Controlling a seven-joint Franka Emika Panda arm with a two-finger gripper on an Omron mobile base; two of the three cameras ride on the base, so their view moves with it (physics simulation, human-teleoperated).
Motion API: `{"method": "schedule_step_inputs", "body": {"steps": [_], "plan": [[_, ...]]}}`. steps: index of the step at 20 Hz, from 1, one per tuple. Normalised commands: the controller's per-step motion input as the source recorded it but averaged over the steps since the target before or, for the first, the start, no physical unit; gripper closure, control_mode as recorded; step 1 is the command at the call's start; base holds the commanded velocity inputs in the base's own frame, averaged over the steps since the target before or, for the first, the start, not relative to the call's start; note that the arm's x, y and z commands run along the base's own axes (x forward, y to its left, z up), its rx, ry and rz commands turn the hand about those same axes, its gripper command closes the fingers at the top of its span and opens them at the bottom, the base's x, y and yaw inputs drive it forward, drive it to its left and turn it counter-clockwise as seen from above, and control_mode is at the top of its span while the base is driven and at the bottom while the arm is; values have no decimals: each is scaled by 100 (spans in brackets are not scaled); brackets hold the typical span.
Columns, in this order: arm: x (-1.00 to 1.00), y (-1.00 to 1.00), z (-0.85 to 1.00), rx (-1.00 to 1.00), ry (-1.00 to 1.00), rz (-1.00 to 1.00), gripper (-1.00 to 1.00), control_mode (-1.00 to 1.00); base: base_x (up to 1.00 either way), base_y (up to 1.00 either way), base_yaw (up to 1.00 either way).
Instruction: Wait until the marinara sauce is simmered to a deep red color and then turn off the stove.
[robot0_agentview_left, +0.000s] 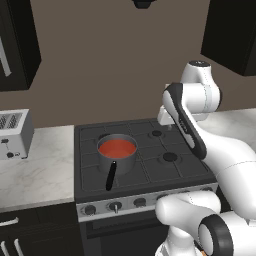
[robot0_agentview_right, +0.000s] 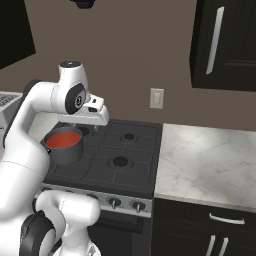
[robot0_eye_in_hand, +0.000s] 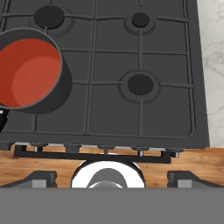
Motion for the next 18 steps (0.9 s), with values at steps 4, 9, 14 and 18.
{"method": "schedule_step_inputs", "body": {"steps": [4,9,14,18], "plan": [[0,0,0,0,0,0,-100,-100,0,0,0],[0,0,0,0,0,0,-100,-100,0,0,0],[-6,0,0,0,-2,0,-100,-100,0,0,0],[-25,18,0,-6,-3,0,-100,-100,0,0,0]]}}
